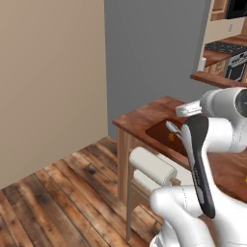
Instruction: Gather the avocado and tomato from the fridge and place them on a tray on the dining counter. Then gather the fish and chicken drumstick from the fridge and place them on the other tray.
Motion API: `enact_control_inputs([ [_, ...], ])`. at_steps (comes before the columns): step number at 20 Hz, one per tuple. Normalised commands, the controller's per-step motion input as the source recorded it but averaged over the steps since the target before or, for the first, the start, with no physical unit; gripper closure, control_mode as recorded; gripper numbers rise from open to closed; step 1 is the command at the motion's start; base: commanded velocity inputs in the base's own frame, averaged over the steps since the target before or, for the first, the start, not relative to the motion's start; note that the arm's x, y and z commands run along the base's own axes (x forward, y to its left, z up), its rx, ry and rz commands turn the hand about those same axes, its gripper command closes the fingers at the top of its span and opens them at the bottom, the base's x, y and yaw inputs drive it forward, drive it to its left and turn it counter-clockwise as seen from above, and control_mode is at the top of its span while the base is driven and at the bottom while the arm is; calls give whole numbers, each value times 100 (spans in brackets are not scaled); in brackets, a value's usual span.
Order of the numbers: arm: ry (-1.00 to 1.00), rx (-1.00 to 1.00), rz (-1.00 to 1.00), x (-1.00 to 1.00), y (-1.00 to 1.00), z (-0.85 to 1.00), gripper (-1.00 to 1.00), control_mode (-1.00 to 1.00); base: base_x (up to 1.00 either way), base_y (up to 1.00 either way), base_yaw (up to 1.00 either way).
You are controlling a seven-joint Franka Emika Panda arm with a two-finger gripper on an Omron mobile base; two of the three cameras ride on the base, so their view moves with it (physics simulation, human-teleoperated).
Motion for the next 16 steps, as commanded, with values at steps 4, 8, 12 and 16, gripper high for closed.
enact_control_inputs([
  [4, 21, -12, -9, -60, 18, 69, -100, -100, 0, 0, 0],
  [8, 30, -2, -5, -51, 1, 37, -100, -100, 0, 0, 0],
  [12, 4, 5, -3, -83, 0, 9, -100, -100, 0, 0, 0],
  [16, -5, 0, 0, -85, 0, 0, -100, -100, 0, 0, 0],
])
